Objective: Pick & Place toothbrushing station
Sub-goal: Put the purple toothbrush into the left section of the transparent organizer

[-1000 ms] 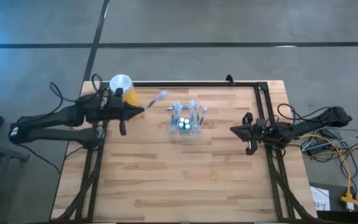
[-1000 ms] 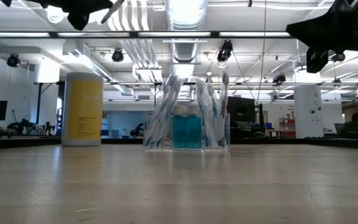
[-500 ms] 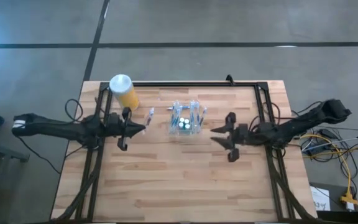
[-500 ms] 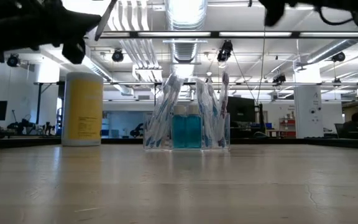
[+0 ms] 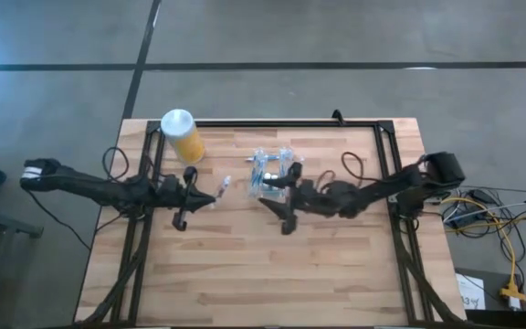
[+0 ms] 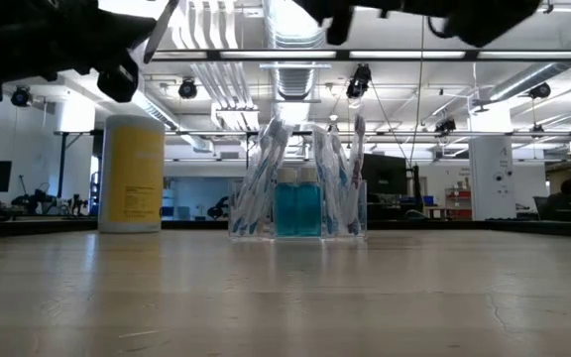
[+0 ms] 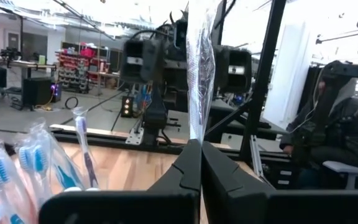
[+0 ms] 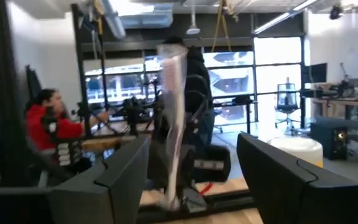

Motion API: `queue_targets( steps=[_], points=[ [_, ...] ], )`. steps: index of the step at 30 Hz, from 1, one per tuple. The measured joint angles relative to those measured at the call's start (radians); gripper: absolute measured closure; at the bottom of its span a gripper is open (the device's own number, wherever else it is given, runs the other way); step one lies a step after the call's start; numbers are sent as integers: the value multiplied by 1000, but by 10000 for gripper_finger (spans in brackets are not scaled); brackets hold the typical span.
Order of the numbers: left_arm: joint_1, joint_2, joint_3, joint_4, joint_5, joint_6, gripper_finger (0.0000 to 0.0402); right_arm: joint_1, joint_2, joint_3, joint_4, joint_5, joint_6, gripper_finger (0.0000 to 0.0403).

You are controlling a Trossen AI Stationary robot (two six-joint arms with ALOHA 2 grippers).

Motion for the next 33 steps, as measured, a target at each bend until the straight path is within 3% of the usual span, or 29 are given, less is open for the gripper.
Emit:
queue_targets(
  steps=[3,8,15,23,33],
  points=[
    [0,24,11,-2,-7,4,401,-32,66,87,-10,-7,39,152],
    [0,70,23,-3,-19,11,401,-77,142,204,-94,-127,127,145],
    [0,115,39,-1,-20,13,401,-100,167,276,-160,-133,143,156],
    [0,167,56,-3,-28,19,401,-100,167,330,-299,-159,128,215],
    [0,184,79,-2,-36,32,401,-99,167,329,-320,-160,109,304]
  ],
)
